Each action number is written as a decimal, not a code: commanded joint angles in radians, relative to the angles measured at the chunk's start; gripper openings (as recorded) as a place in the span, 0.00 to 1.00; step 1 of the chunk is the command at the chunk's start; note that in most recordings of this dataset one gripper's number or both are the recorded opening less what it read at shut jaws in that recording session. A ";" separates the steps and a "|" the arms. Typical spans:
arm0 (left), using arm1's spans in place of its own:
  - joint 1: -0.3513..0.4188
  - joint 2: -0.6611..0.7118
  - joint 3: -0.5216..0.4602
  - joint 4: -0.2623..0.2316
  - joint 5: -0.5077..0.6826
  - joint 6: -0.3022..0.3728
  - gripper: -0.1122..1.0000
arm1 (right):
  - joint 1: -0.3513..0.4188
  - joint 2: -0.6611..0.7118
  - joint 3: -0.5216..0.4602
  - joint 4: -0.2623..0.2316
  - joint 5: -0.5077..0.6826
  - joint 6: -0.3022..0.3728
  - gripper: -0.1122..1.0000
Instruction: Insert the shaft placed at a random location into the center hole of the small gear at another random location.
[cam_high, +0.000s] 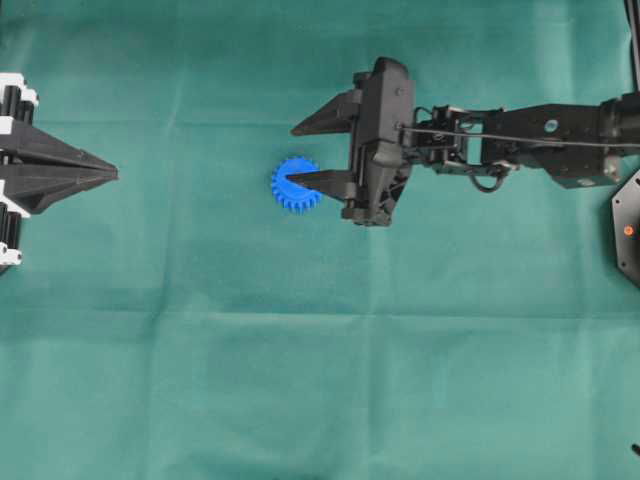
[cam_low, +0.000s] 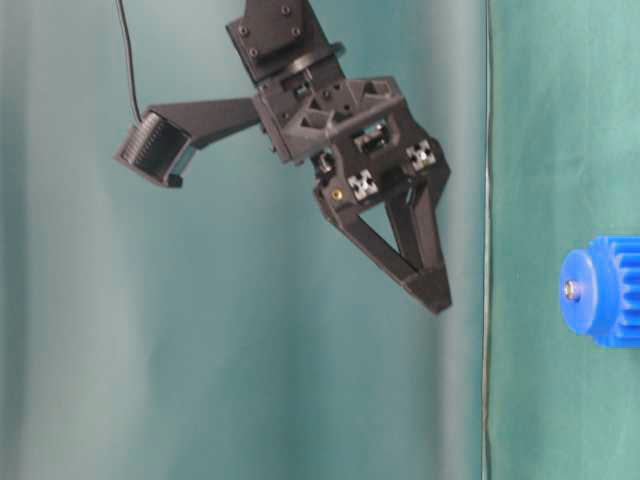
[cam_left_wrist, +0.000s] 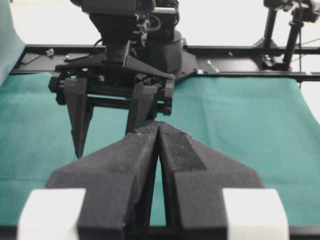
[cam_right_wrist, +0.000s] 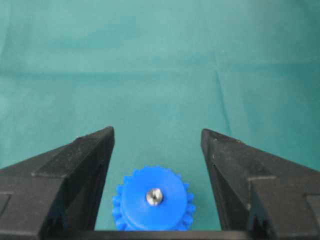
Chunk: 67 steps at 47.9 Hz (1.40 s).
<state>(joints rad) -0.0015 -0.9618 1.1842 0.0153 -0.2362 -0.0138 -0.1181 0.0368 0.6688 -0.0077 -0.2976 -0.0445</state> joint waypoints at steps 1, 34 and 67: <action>0.000 0.008 -0.017 0.003 -0.002 0.000 0.10 | 0.003 -0.058 0.006 0.000 0.008 -0.009 0.77; 0.000 0.008 -0.017 0.002 0.000 0.000 0.10 | 0.002 -0.436 0.313 0.003 0.035 -0.002 0.77; 0.000 0.008 -0.017 0.002 0.000 0.003 0.10 | 0.002 -0.525 0.365 0.005 0.063 0.000 0.77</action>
<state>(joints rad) -0.0015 -0.9603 1.1858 0.0153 -0.2316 -0.0123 -0.1181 -0.4817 1.0477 -0.0061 -0.2362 -0.0445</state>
